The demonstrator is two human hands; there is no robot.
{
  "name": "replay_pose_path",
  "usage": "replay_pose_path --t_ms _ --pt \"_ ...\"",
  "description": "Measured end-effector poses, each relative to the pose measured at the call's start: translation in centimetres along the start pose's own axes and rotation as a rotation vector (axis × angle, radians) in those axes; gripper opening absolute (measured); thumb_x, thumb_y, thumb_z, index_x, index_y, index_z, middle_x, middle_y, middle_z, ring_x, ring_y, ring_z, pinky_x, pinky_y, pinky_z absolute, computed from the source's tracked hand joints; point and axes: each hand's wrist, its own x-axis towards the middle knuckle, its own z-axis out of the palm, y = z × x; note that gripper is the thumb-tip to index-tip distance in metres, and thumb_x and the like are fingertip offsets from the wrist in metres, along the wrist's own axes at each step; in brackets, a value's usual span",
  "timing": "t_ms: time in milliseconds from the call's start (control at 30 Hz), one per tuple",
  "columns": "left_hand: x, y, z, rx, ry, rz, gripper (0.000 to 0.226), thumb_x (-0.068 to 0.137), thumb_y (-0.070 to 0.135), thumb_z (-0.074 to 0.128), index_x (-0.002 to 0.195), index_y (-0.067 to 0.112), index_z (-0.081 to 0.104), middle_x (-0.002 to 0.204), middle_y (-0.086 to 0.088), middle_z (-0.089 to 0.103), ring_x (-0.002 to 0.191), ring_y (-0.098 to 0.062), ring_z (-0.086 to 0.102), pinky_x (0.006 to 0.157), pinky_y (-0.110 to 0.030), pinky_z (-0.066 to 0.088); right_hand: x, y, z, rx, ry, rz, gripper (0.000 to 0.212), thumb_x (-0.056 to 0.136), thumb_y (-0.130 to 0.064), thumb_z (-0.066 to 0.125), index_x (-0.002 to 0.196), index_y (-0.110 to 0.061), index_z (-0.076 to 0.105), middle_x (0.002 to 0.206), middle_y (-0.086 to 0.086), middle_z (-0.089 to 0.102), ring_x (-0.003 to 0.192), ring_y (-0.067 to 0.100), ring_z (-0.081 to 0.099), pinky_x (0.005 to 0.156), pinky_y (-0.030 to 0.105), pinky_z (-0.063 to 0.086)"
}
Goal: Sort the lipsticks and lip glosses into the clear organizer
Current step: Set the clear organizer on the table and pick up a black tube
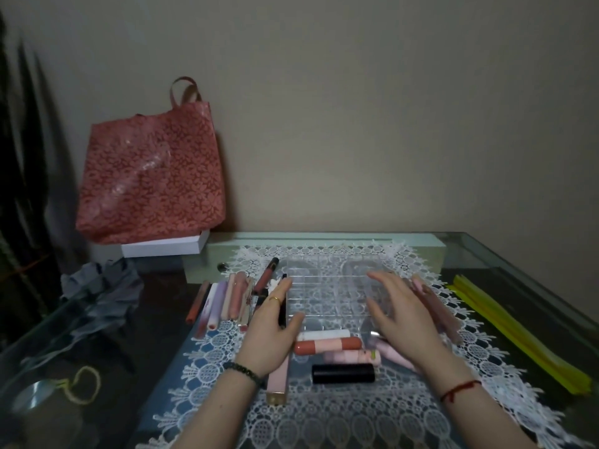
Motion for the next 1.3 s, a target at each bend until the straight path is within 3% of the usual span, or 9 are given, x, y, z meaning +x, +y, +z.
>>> replay_pose_path --t_ms 300,533,633,767,833,1000,1133,1233,1300 --pt "0.5 -0.1 0.1 0.066 0.005 0.007 0.060 0.088 0.026 0.052 0.141 0.024 0.022 0.146 0.012 0.026 0.123 0.010 0.021 0.097 -0.002 0.012 0.1 0.0 0.5 -0.004 0.013 0.002 0.044 0.088 -0.032 0.049 0.130 -0.035 0.038 0.135 -0.013 0.043 0.120 0.006 0.042 0.101 0.029 0.034" --pt "0.4 0.0 0.1 0.060 0.005 0.022 0.061 0.089 0.030 0.049 0.142 0.022 0.021 0.147 0.010 0.028 0.131 0.002 0.025 0.105 -0.011 0.017 0.1 0.0 -0.1 0.020 0.005 -0.029 0.043 0.087 -0.025 0.053 0.129 -0.027 0.043 0.134 -0.006 0.046 0.108 0.001 0.041 0.092 0.024 0.034" --pt "0.3 0.5 -0.4 0.011 0.054 0.062 0.056 0.090 0.031 0.046 0.141 0.021 0.025 0.146 0.010 0.031 0.132 0.002 0.026 0.111 -0.024 0.022 0.2 -0.2 -0.5 0.014 0.003 -0.032 0.040 0.087 -0.020 0.054 0.126 -0.021 0.048 0.131 0.001 0.051 0.107 0.006 0.043 0.090 0.025 0.033" --pt "0.1 -0.1 -2.5 0.001 0.184 0.050 0.051 0.088 0.027 0.048 0.134 0.039 0.030 0.135 0.012 0.040 0.131 -0.004 0.027 0.110 -0.026 0.024 0.7 -1.1 -1.2 0.031 0.022 -0.042 0.036 0.087 -0.019 0.054 0.123 -0.021 0.051 0.127 0.000 0.053 0.108 0.007 0.044 0.094 0.028 0.032" --pt "0.3 -0.9 -4.1 0.014 0.137 0.001 0.058 0.086 0.025 0.052 0.136 0.039 0.024 0.137 0.008 0.038 0.129 -0.003 0.028 0.108 -0.022 0.023 1.3 -2.2 -1.6 0.098 0.022 -0.043 0.035 0.087 -0.019 0.055 0.121 -0.023 0.052 0.123 -0.006 0.053 0.108 0.006 0.045 0.095 0.030 0.034" --pt "0.8 -1.9 -6.3 0.207 -0.028 0.000 0.072 0.082 0.036 0.058 0.141 0.022 0.020 0.145 0.001 0.032 0.134 -0.008 0.025 0.113 -0.035 0.020 5.2 -5.6 -1.4 0.174 -0.142 -0.108 0.035 0.087 -0.027 0.054 0.122 -0.025 0.050 0.115 -0.017 0.049 0.107 0.001 0.046 0.091 0.021 0.033" --pt "0.9 -2.4 -5.8 0.356 -0.123 0.045 0.085 0.072 0.057 0.058 0.141 0.033 0.015 0.147 0.006 0.025 0.140 -0.010 0.004 0.115 -0.036 -0.003 9.7 -8.1 0.7 0.094 -0.283 -0.164 0.036 0.088 -0.033 0.052 0.123 -0.022 0.051 0.118 -0.009 0.053 0.108 0.006 0.048 0.093 0.023 0.035" --pt "0.6 -3.0 -4.8 0.346 -0.113 0.004 0.094 0.063 0.068 0.055 0.139 0.047 0.003 0.141 0.023 -0.001 0.123 0.011 -0.034 0.103 -0.029 -0.015 12.8 -9.0 2.8 -0.038 -0.402 -0.168 0.037 0.088 -0.034 0.052 0.121 -0.018 0.053 0.125 0.005 0.056 0.115 0.018 0.050 0.095 0.028 0.037" --pt "0.5 -3.4 -4.3 0.342 -0.086 -0.005 0.093 0.062 0.068 0.055 0.136 0.051 0.001 0.138 0.028 -0.001 0.120 0.015 -0.035 0.099 -0.027 -0.020 14.4 -9.4 4.4 -0.127 -0.496 -0.155 0.037 0.088 -0.035 0.052 0.119 -0.016 0.055 0.126 0.009 0.056 0.116 0.022 0.050 0.096 0.029 0.038"
